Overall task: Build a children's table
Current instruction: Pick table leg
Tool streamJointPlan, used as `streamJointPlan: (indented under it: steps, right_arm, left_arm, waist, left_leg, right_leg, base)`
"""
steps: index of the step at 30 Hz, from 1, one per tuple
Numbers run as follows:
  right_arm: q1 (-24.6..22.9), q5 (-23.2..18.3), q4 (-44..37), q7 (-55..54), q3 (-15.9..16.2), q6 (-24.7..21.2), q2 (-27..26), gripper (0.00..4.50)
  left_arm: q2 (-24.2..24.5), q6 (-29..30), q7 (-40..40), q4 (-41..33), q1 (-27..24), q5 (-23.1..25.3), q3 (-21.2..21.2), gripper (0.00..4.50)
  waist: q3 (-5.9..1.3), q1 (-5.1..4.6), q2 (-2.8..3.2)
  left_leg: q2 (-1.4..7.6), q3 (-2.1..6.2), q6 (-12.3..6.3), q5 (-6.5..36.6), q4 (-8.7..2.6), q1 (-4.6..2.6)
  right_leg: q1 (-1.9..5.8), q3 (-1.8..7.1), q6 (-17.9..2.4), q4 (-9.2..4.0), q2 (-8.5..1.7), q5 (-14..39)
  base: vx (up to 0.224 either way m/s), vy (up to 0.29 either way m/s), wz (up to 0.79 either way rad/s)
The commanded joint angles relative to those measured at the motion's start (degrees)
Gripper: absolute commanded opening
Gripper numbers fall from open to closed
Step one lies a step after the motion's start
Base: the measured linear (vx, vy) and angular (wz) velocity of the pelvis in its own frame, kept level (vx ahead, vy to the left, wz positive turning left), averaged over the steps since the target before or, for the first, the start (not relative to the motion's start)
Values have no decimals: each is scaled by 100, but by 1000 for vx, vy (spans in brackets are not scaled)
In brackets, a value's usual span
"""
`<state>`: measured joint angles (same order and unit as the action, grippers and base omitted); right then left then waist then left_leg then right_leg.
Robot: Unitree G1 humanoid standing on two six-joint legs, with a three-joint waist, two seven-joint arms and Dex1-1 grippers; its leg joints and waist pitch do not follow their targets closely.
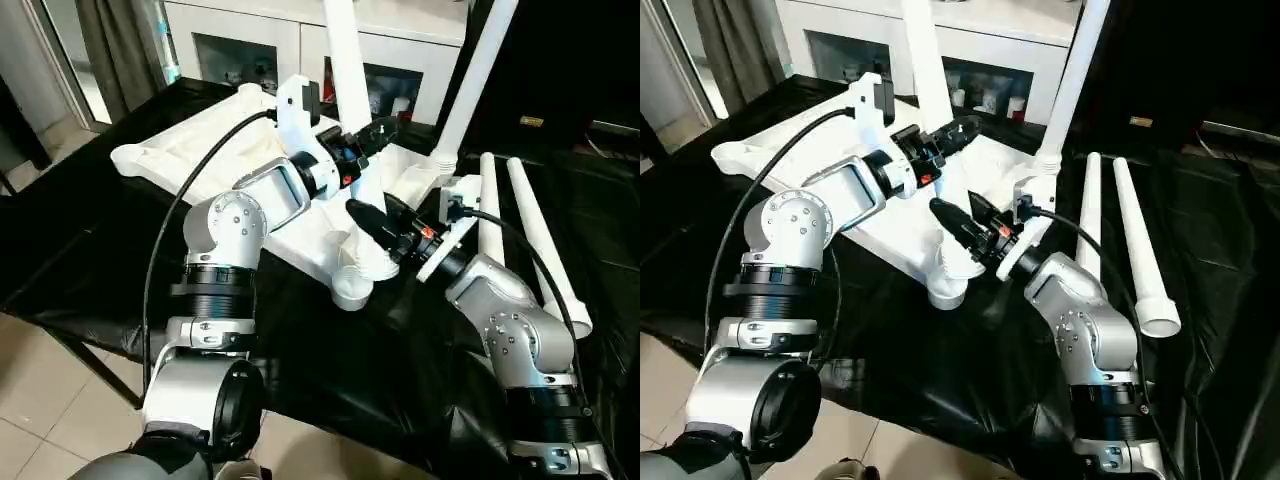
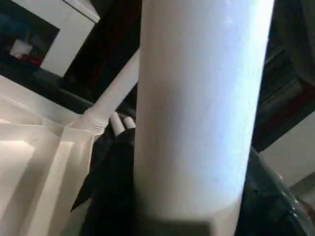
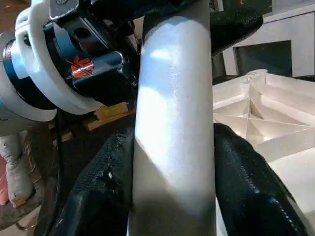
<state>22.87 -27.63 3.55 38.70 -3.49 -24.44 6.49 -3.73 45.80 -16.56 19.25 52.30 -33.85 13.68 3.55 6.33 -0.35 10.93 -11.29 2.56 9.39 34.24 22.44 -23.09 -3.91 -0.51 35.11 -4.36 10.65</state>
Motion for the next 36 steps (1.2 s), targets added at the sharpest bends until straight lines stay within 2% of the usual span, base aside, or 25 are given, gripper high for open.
streamJointPlan:
  steps: [1,4,6,8,9,10,12,15,16,17,19,20,21,24,26,27,29,32,36]
  right_arm:
    - [93,-27,-60,58,49,84,53,188]
    - [112,-21,-54,58,63,52,68,188]
    - [105,-323,-147,289,55,-348,138,258]
    - [114,-451,-203,497,97,-594,276,258]
    - [133,-555,-240,683,134,-812,434,260]
    - [161,-589,-243,821,177,-950,570,260]
    - [228,-670,-228,1106,275,-1270,850,294]
    - [288,-767,-236,1443,366,-1524,1136,300]
    - [305,-825,-241,1525,375,-1621,1205,300]
    - [353,-938,-240,1732,382,-1779,1365,301]
    - [391,-1035,-251,1949,409,-1901,1521,301]
    - [402,-1043,-238,1975,417,-1921,1543,301]
    - [417,-1053,-222,1998,425,-1948,1566,272]
    - [447,-1074,-161,1976,428,-2039,1564,265]
    - [451,-1081,-148,1962,429,-2059,1550,251]
    - [447,-1082,-149,1941,429,-2063,1531,228]
    - [442,-1096,-157,1933,436,-2070,1527,228]
    - [390,-1048,-184,1869,472,-1994,1500,198]
    - [385,-1034,-202,1727,425,-1923,1423,194]
  left_arm:
    - [49,-78,-34,-78,-37,123,-123,208]
    - [104,-115,-132,-68,-46,177,-227,195]
    - [247,-155,-450,-73,-56,235,-421,190]
    - [417,-144,-920,-126,-69,219,-627,190]
    - [567,-72,-1254,-145,-56,183,-767,189]
    - [678,-28,-1560,-163,-44,121,-855,189]
    - [856,121,-2079,-203,-5,-73,-931,188]
    - [1029,301,-2682,-235,66,-355,-936,188]
    - [1083,381,-2858,-258,81,-451,-944,188]
    - [1173,563,-3267,-379,130,-735,-922,188]
    - [1218,666,-3559,-435,210,-955,-885,188]
    - [1207,718,-3577,-428,242,-1020,-853,188]
    - [1206,753,-3624,-409,270,-1059,-833,188]
    - [1220,787,-3807,-456,273,-1133,-851,188]
    - [1211,797,-3833,-442,273,-1148,-846,188]
    - [1204,802,-3834,-424,272,-1148,-845,188]
    - [1218,792,-3865,-417,263,-1138,-865,188]
    - [1235,803,-3820,-390,231,-1134,-845,188]
    - [1214,667,-3687,-354,218,-1020,-801,188]
  waist:
    - [-444,-8,-11]
    - [-447,-10,-11]
    - [-448,-4,0]
    - [-451,6,32]
    - [-443,-3,19]
    - [-454,9,39]
    - [-453,5,51]
    - [-452,16,49]
    - [-448,14,71]
    - [-447,9,37]
    - [-449,26,58]
    - [-449,30,50]
    - [-446,27,54]
    - [-422,24,60]
    - [-429,21,57]
    - [-430,15,42]
    - [-444,22,47]
    - [-443,19,45]
    - [-451,23,38]
  left_leg:
    - [202,131,-186,843,-357,-124]
    - [204,132,-177,857,-359,-124]
    - [203,135,-202,851,-364,-134]
    - [205,136,-182,856,-364,-139]
    - [199,135,-194,868,-368,-141]
    - [206,139,-185,858,-366,-145]
    - [192,133,-157,799,-355,-143]
    - [194,122,-153,825,-346,-137]
    - [194,126,-133,859,-347,-140]
    - [198,121,-152,884,-346,-140]
    - [206,120,-170,870,-341,-141]
    - [206,120,-173,870,-338,-143]
    - [210,121,-158,883,-339,-144]
    - [207,124,-94,1035,-350,-155]
    - [210,127,-51,1040,-353,-159]
    - [208,126,-45,1034,-355,-157]
    - [207,129,-42,962,-349,-151]
    - [206,127,-50,926,-349,-150]
    - [205,124,-66,865,-344,-149]
  right_leg:
    - [320,247,-1038,-426,-380,817]
    - [320,249,-1039,-423,-378,791]
    - [326,249,-1042,-423,-374,787]
    - [322,251,-1053,-416,-374,748]
    - [322,249,-1053,-427,-363,748]
    - [330,249,-1071,-410,-370,711]
    - [342,245,-1170,-384,-361,544]
    - [348,248,-1273,-374,-379,535]
    - [343,246,-1307,-379,-382,551]
    - [346,247,-1335,-381,-378,551]
    - [345,249,-1377,-366,-387,568]
    - [348,248,-1380,-368,-384,592]
    - [343,248,-1389,-364,-387,608]
    - [338,249,-1297,-413,-398,995]
    - [333,247,-1250,-419,-392,1061]
    - [336,247,-1241,-421,-390,1069]
    - [340,247,-1230,-408,-392,993]
    - [333,246,-1234,-401,-383,936]
    - [334,247,-1249,-391,-386,857]
  base:
    - [0,0,0]
    - [0,0,0]
    - [0,0,0]
    - [0,0,0]
    - [0,0,0]
    - [0,0,0]
    - [0,0,0]
    - [0,0,0]
    - [0,0,0]
    - [0,0,0]
    - [0,0,0]
    - [0,0,0]
    - [0,0,0]
    - [0,0,0]
    - [0,0,0]
    - [0,0,0]
    - [0,0,0]
    - [0,0,0]
    - [0,0,0]
